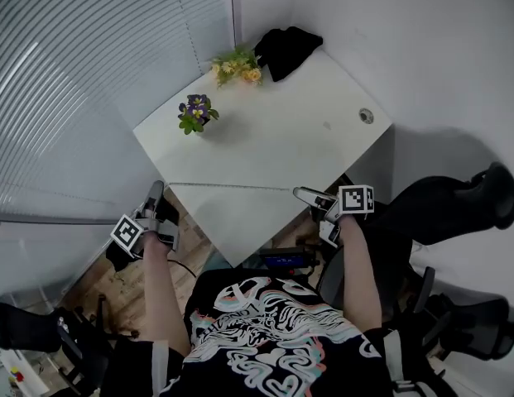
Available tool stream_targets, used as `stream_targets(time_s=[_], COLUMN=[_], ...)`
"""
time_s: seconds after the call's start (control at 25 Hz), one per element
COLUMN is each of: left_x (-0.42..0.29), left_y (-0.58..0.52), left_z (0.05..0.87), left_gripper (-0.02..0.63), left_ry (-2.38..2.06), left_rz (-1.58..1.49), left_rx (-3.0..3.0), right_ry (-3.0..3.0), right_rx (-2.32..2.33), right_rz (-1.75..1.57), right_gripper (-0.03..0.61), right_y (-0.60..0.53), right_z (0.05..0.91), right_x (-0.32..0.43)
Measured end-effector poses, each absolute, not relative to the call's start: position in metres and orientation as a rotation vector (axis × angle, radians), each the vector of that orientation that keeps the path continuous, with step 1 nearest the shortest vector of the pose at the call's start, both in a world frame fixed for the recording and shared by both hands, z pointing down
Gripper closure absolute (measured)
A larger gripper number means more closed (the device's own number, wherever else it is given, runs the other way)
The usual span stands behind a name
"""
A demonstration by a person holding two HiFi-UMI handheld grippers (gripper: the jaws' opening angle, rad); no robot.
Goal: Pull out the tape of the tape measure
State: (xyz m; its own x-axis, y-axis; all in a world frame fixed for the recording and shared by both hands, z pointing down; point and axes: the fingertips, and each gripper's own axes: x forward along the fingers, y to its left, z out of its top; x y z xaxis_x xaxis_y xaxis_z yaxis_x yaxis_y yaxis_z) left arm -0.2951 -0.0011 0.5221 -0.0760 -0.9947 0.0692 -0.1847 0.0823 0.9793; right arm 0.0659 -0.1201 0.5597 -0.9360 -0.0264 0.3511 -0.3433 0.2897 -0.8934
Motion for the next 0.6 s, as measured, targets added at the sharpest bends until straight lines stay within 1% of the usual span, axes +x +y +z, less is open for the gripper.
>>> stream_targets(time_s=[0.28,0.6], left_x=[-0.297,-0.293], left_y=[-0.013,-0.031], left_z=[0.542,0.562], left_gripper=[0.611,0.611], left_ry=[-1.423,-1.444], left_rz=[-1.052,-0.861], left_rx=[1.222,1.271], right_ry=[-2.268,-2.223], right_rx=[0.392,0.472], right_rz=[1.690,1.566], right_gripper=[0.359,0.357], right_y=[-0.133,-0.143], right_z=[0.570,0.591], right_x=[0.064,0.054])
